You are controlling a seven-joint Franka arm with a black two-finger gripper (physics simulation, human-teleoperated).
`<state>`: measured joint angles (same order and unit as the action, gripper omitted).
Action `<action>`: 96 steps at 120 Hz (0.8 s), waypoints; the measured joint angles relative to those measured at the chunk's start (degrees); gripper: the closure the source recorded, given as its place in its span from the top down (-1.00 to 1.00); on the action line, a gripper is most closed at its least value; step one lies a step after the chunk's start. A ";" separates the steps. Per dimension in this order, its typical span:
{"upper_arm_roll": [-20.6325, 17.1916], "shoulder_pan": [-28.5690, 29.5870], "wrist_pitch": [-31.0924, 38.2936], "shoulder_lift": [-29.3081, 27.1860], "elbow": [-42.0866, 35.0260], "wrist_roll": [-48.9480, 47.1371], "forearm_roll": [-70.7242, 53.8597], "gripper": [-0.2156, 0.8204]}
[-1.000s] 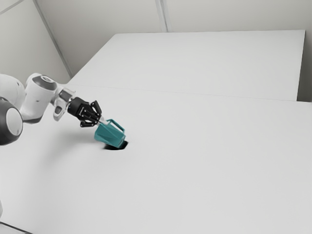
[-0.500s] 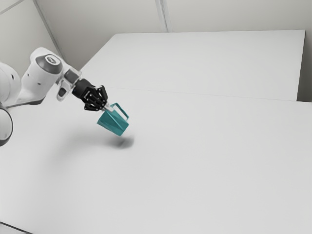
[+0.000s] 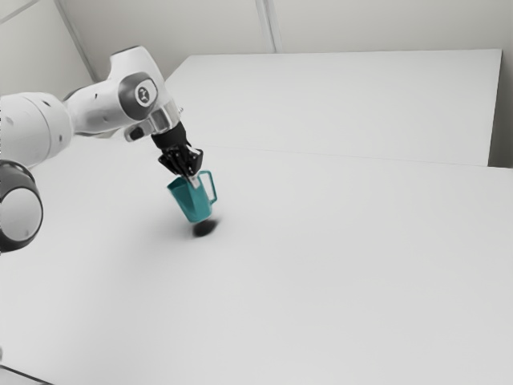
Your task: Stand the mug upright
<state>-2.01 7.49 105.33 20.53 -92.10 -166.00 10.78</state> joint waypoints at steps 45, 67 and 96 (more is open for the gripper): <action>0.42 -5.34 5.35 2.12 0.54 0.00 -11.23 -0.93; 0.43 -6.45 10.12 2.39 0.01 0.00 -16.22 -0.93; 0.34 -6.98 15.90 3.86 -1.43 0.00 -17.80 -0.93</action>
<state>-1.67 0.51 121.24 24.39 -93.53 -166.00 -7.02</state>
